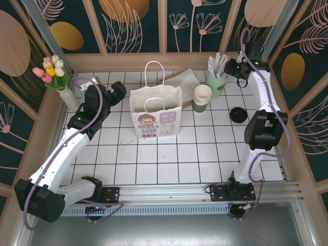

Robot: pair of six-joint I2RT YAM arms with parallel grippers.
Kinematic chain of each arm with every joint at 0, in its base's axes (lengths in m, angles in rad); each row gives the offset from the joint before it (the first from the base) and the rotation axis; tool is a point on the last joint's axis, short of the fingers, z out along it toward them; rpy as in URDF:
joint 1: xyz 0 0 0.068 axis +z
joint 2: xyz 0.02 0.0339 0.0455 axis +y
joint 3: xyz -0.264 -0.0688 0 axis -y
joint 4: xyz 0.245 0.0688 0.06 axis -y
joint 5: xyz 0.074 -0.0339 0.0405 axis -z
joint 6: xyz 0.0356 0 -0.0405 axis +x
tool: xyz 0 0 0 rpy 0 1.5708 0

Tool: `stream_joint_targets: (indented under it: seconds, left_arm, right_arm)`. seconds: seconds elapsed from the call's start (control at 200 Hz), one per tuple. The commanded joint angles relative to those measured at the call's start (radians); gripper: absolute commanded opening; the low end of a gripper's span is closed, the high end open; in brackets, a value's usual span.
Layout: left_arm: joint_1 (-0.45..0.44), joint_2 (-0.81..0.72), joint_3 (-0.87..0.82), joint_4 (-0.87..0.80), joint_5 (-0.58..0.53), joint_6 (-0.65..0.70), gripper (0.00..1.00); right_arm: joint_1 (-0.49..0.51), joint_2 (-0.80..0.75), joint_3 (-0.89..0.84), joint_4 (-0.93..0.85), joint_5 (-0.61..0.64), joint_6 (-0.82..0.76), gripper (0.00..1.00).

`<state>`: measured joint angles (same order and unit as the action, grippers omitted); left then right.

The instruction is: Pack the takeout coffee

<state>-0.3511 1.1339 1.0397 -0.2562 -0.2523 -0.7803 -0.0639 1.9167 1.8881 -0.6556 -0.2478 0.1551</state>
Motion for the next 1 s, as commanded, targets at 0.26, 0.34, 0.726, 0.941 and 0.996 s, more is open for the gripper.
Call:
stream_joint_targets:
  seconds: [0.26,0.34,0.726,0.941,0.996]
  left_arm:
    - [0.009,0.011,0.023,0.014,-0.001,-0.014,0.99]
    - [0.009,0.009,0.023,0.014,0.002,-0.016,0.98]
    - [0.01,0.015,0.02,0.015,0.016,-0.02,0.98]
    - [0.011,0.011,0.02,0.015,0.016,-0.018,0.99]
    - [0.011,0.012,0.02,0.015,0.015,-0.017,0.99]
  right_arm:
    - [0.0,0.024,0.029,-0.019,-0.044,-0.011,0.21]
    - [0.001,0.025,0.025,-0.025,-0.042,-0.019,0.21]
    - [0.001,0.03,0.023,-0.016,-0.044,-0.023,0.15]
    - [0.004,0.035,0.013,-0.022,-0.038,-0.022,0.22]
    - [0.004,0.036,0.011,-0.021,-0.039,-0.021,0.21]
